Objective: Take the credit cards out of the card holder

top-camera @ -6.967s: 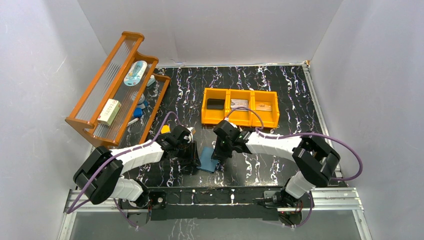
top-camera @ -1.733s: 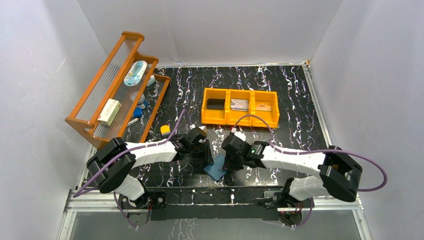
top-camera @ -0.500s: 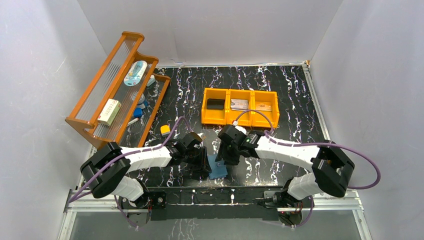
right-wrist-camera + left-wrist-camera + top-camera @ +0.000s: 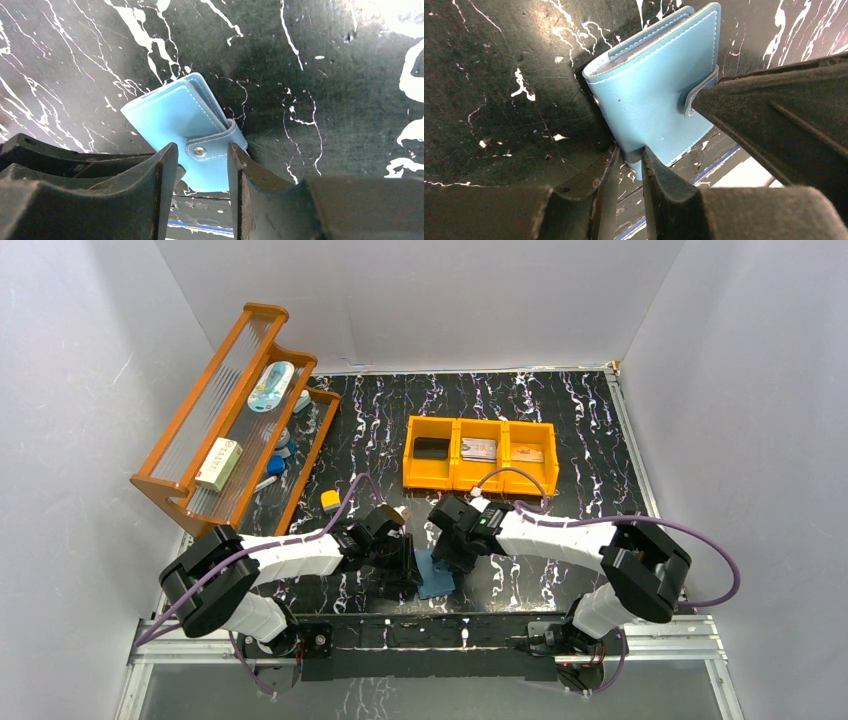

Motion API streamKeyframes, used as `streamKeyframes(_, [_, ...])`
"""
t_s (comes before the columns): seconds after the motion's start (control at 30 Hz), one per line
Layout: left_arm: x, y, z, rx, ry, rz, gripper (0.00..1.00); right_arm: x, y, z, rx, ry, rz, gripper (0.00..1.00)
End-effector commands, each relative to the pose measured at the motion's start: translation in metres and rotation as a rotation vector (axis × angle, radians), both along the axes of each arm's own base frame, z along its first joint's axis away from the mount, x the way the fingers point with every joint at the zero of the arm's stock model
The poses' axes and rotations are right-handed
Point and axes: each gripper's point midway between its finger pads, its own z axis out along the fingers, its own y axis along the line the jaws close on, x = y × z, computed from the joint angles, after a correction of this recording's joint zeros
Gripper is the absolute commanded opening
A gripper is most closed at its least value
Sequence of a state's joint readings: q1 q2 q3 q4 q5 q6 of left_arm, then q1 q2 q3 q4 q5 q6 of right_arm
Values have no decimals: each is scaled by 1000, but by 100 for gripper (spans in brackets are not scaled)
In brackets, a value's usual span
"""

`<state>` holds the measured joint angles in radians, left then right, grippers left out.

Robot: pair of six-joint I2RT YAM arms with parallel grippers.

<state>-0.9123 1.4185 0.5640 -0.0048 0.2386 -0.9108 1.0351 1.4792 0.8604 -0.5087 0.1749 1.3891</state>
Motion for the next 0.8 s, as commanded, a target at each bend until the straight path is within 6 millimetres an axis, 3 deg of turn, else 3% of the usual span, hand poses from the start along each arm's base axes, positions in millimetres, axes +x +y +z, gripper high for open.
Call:
streamKeyframes(0.0, [-15,52,-40,250,37,26,20,-1,2,10,-64,-20,-9,49])
streamKeyframes(0.17, [-14,52,-39,246,35,32,20,-9,7,-2,-105,32,-14,48])
streamKeyframes(0.37, [-14,53,-39,248,31,34,20,-17,-4,-24,-177,84,-37,42])
streamKeyframes(0.47, [-14,54,-40,251,31,38,20,-15,-9,-26,-189,72,-52,30])
streamKeyframes(0.57, [-14,55,-40,252,32,40,20,-14,-12,-24,-202,61,-49,25])
streamKeyframes(0.77, [-15,58,-42,263,34,45,19,-7,-7,-9,-149,8,-29,1])
